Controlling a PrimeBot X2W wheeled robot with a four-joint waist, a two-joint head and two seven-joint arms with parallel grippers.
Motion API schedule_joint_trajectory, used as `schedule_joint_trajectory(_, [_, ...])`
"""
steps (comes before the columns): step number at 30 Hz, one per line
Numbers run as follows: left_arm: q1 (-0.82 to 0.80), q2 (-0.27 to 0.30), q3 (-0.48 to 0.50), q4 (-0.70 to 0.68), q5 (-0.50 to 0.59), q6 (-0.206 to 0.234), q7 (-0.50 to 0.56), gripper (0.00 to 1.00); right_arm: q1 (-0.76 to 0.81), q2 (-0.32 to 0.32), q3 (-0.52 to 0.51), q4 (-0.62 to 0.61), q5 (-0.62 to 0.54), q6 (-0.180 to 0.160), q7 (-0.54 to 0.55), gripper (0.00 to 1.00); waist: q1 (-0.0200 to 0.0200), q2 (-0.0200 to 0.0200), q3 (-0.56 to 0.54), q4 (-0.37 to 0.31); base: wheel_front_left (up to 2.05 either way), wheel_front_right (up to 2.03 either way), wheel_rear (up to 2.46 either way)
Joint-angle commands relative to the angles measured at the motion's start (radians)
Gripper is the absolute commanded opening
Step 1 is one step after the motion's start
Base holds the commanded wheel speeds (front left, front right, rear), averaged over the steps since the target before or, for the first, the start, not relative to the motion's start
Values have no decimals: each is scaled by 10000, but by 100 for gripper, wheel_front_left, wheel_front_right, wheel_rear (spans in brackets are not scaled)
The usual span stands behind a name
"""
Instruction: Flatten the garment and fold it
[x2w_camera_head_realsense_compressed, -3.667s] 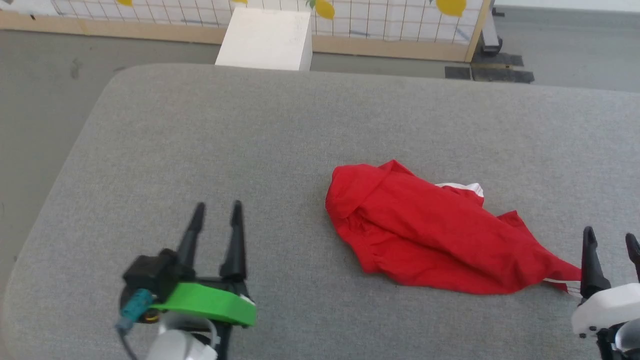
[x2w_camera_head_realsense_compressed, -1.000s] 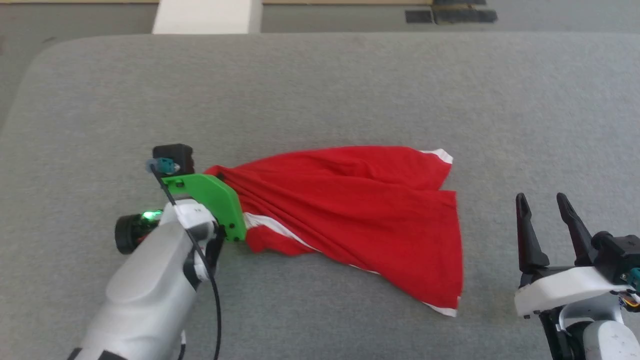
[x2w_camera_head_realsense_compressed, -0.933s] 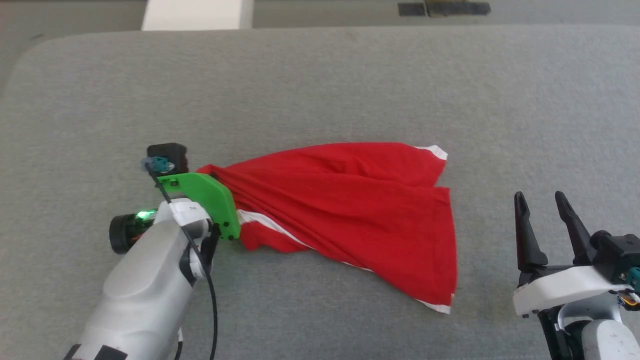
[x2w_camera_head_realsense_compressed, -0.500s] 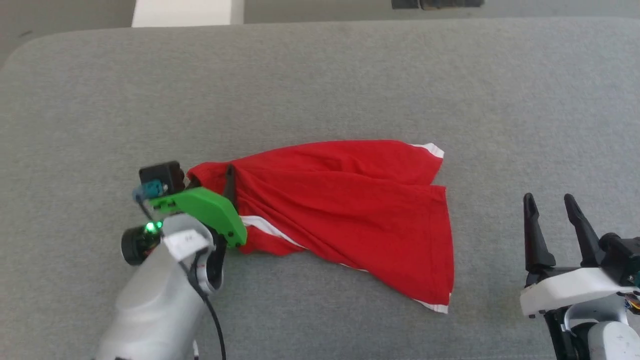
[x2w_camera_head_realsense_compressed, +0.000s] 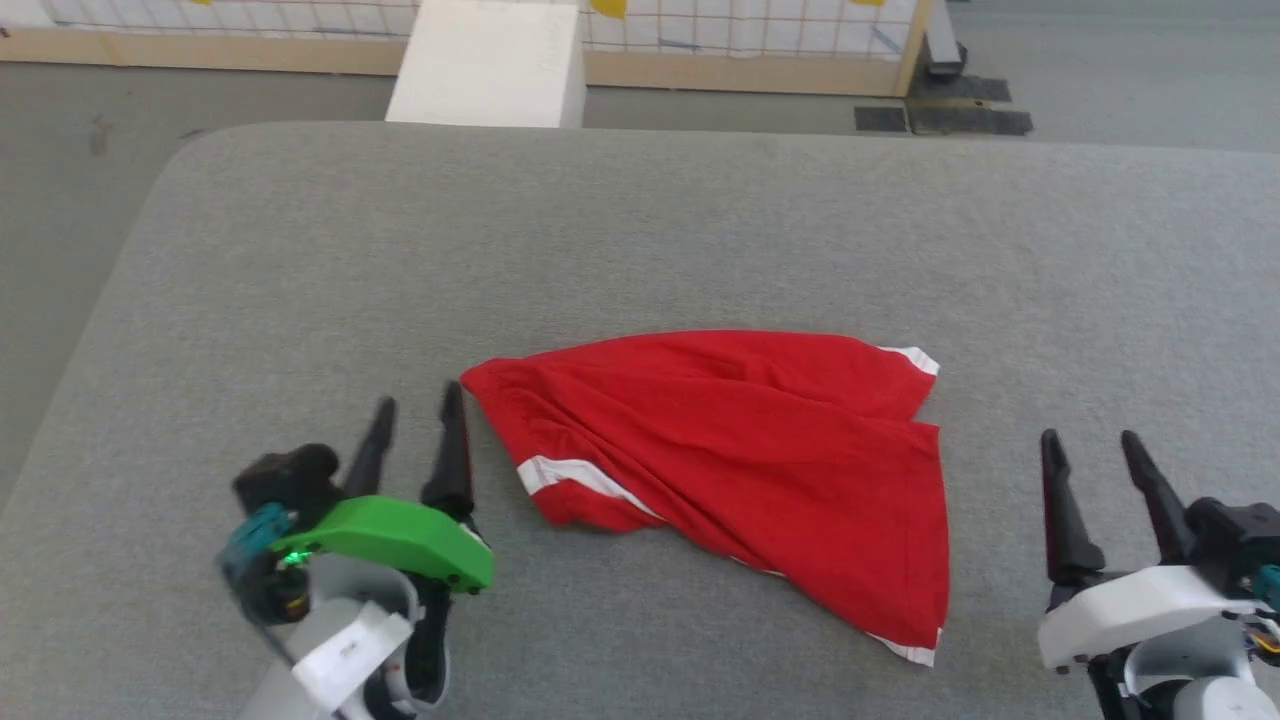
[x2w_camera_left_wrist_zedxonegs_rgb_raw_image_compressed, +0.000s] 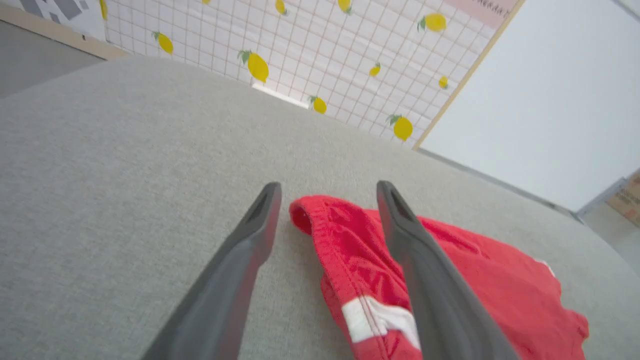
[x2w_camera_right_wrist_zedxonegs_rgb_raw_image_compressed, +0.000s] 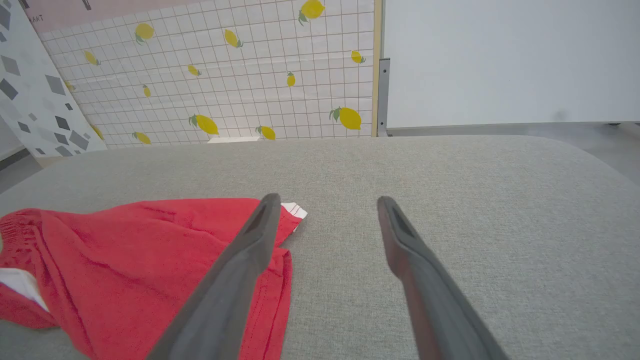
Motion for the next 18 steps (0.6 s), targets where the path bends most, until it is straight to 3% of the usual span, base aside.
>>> schedule_joint_trajectory(1, [362,-125,388,-489,491,-100,-47,100,41,-3,106,6,-102,-15,133,100,0,0,-82,154,0,0,0])
schedule_joint_trajectory(6, [1253,-889,1618,-1836,2152,-857,-50,100,-370,-3,597,646,-362,-15,1443,100,0,0,114,245,0,0,0])
schedule_joint_trajectory(12, [1560,-1562,2571,-2412,3451,-1799,-51,100,-1309,-3,896,1745,-252,-15,3496,100,0,0,352,374,0,0,0])
schedule_joint_trajectory(18, [1540,-1789,2971,-2395,3955,-2247,-52,100,-2331,-3,1045,2544,-241,-15,4785,100,0,0,649,512,0,0,0])
